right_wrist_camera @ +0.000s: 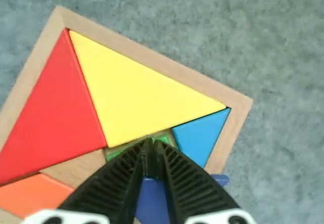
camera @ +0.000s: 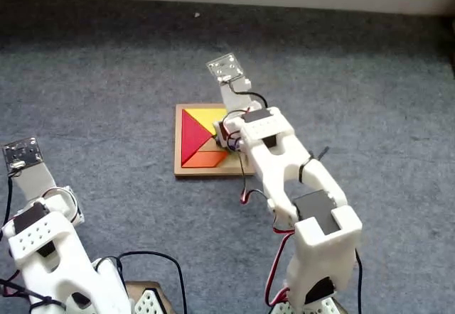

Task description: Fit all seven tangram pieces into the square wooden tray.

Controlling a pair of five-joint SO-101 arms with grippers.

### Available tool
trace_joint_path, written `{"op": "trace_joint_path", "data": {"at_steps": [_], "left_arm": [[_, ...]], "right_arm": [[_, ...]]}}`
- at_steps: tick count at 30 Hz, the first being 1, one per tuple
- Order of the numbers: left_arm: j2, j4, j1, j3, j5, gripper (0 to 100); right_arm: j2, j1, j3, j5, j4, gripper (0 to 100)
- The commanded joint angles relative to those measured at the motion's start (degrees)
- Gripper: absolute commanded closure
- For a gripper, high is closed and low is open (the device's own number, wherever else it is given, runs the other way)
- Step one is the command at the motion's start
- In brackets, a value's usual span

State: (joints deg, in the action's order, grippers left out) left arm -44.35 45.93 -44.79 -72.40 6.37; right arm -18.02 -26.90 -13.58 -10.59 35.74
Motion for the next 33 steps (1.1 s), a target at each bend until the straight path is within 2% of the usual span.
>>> {"op": "trace_joint_path", "data": {"at_steps": [1, 6, 10, 22, 28, 33], "left_arm": [[-0.75, -0.97, -0.75, 0.57, -0.35, 86], [-0.75, -0.97, -0.75, 0.57, -0.35, 86], [-0.75, -0.97, -0.75, 0.57, -0.35, 86], [-0.75, -0.97, -0.75, 0.57, -0.35, 86], [-0.75, -0.97, -0.75, 0.57, -0.35, 86], [-0.75, -0.97, -0.66, 0.57, -0.35, 86]], "right_arm": [[1.1, -1.36, 1.98, 0.0, 5.85, 98.3], [1.8, -1.27, 2.07, -0.09, 9.54, 98.3], [6.64, -1.27, 1.71, -3.96, 12.44, 98.3], [10.15, -1.8, -1.36, -4.4, 12.62, 98.2], [14.73, 1.54, -2.42, -4.4, 14.46, 98.1], [12.26, 1.71, -2.77, -5.71, 14.73, 97.8]]}}
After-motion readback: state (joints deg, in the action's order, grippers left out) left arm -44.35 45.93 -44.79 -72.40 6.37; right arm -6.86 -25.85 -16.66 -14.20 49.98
